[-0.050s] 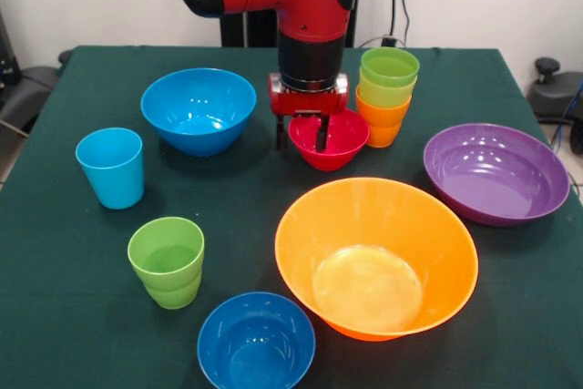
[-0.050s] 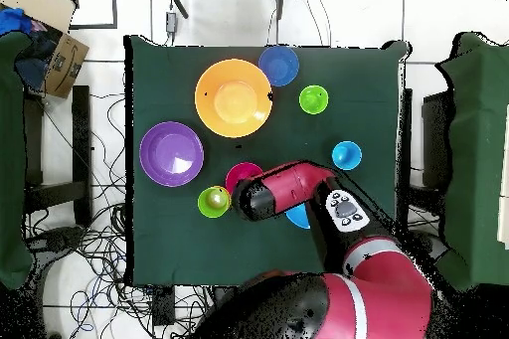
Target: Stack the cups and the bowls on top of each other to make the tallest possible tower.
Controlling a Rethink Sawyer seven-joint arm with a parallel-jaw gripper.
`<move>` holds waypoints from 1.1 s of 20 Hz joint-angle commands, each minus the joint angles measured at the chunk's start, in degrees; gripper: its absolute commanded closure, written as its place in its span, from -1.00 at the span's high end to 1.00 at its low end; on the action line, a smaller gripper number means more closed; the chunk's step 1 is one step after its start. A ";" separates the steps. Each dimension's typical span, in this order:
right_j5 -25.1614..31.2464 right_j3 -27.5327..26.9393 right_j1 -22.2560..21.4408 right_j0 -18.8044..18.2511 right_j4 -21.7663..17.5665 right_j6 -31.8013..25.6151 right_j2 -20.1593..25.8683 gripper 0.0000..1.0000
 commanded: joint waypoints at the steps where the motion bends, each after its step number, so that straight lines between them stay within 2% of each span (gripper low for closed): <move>1: -4.96 -3.22 4.54 -0.61 -3.44 -1.88 1.44 1.00; 9: -4.23 -3.33 4.72 -1.13 -3.31 -2.83 1.69 1.00; 10: -4.56 -3.18 4.72 -0.98 -3.55 -2.64 1.47 -1.00; 16: -5.46 -3.06 4.23 -0.07 -4.40 -1.45 -0.08 -1.00; 19: -4.69 -2.76 3.98 -1.19 -3.94 -2.81 0.68 -1.00; 22: -3.71 -3.21 3.81 -0.80 -3.41 -2.98 1.02 -1.00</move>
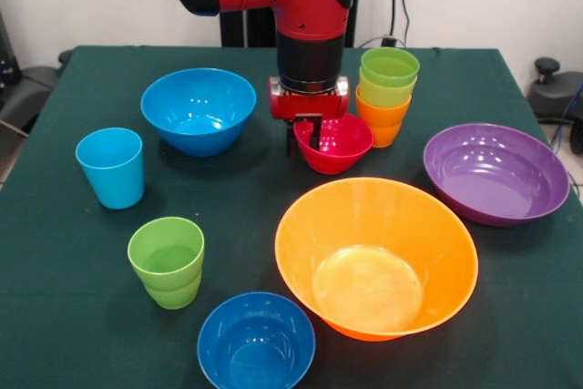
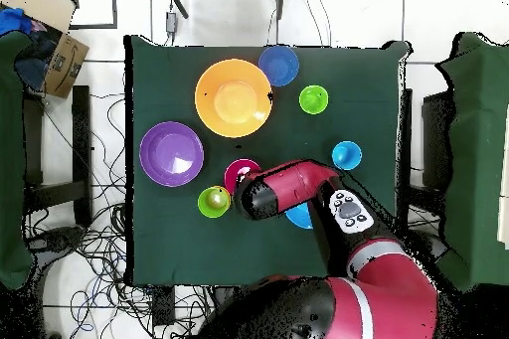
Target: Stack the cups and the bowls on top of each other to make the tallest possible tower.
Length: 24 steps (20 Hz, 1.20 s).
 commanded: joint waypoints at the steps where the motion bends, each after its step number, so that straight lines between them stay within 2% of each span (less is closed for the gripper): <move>1: -2.56 -3.79 4.53 0.39 -3.92 -2.16 0.01 -1.00; 11: -7.27 -6.30 2.77 3.00 -5.66 1.95 -5.19 -1.00; 19: -6.36 -7.10 1.28 1.54 -5.64 -2.59 -5.26 -1.00; 24: -4.01 -6.51 0.21 -1.33 -5.52 -7.14 -2.62 -1.00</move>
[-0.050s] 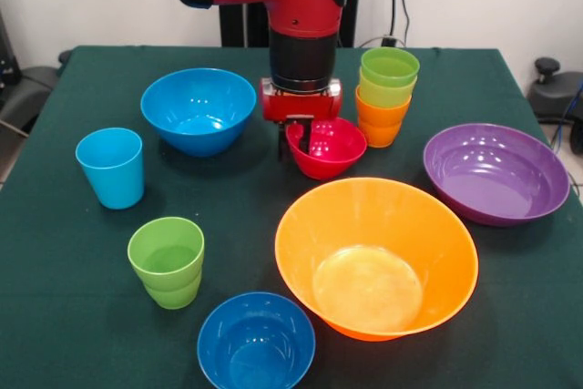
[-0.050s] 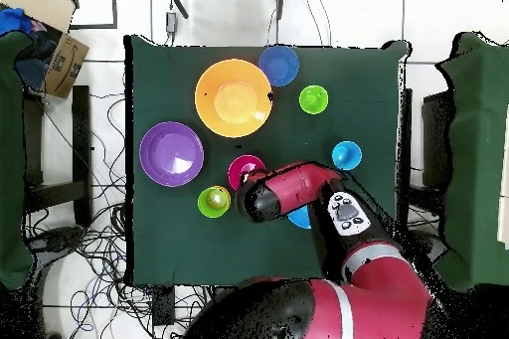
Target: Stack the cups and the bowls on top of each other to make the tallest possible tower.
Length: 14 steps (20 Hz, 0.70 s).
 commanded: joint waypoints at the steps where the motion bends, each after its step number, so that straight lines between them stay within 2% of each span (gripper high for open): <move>1: 1.04 -5.57 0.58 -3.47 -5.09 -7.83 1.57 -1.00; 6: 3.69 -4.73 0.00 -5.82 -3.80 -10.89 4.55 -1.00; 9: 6.81 -3.15 -0.14 -9.29 -0.73 -12.86 8.87 -1.00; 14: 9.15 -2.09 -0.35 -11.31 1.21 -12.81 12.03 -1.00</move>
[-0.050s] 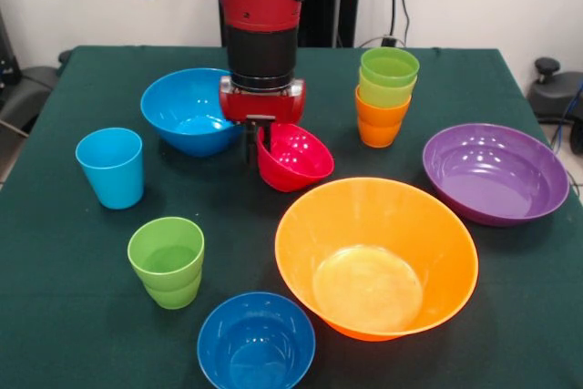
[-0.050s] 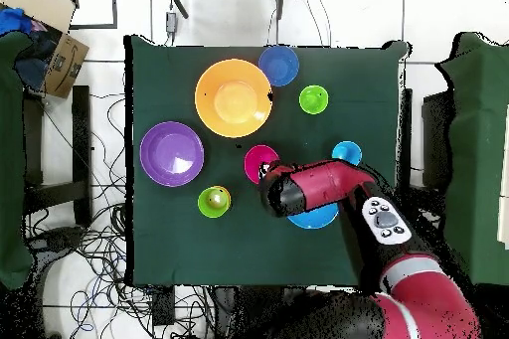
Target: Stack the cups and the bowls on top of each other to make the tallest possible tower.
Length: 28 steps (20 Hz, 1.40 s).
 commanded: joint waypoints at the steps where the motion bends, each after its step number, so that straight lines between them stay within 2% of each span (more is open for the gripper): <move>1: 8.60 -1.67 1.26 -3.77 1.40 -12.83 8.41 -1.00; 19: 16.82 0.69 0.27 -9.57 6.34 -13.92 16.67 -1.00; 28: 20.07 0.64 -0.42 -11.40 6.77 -14.41 18.59 -1.00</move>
